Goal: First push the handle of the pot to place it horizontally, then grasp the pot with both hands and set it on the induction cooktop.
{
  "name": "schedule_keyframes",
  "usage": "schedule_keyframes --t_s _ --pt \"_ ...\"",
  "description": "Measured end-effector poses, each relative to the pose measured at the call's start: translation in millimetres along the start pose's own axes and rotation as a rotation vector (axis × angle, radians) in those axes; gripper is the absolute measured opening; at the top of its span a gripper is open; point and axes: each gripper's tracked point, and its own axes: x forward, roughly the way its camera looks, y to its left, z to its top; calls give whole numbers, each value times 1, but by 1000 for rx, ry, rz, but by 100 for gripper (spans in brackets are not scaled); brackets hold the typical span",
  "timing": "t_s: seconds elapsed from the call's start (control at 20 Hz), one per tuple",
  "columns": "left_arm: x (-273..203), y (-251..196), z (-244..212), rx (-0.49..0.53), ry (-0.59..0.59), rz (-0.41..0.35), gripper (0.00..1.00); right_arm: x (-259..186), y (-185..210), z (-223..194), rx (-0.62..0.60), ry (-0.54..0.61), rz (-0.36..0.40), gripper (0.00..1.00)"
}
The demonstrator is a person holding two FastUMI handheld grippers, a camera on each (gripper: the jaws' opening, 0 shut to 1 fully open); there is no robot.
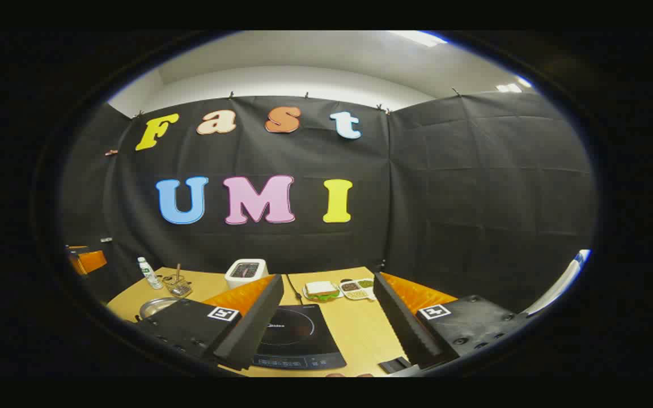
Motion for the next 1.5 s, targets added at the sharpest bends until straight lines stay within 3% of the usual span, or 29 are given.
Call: schedule_keyframes --t_s 0.95,1.05,1.5 --pt "4 3 -14 10 51 -15 95 -2 8 -2 15 19 30 96" --pt "3 7 -16 15 54 -12 93 -2 12 -3 11 24 38 100" --pt "2 19 -33 1 106 -28 95 -3 28 -10 14 54 77 99"
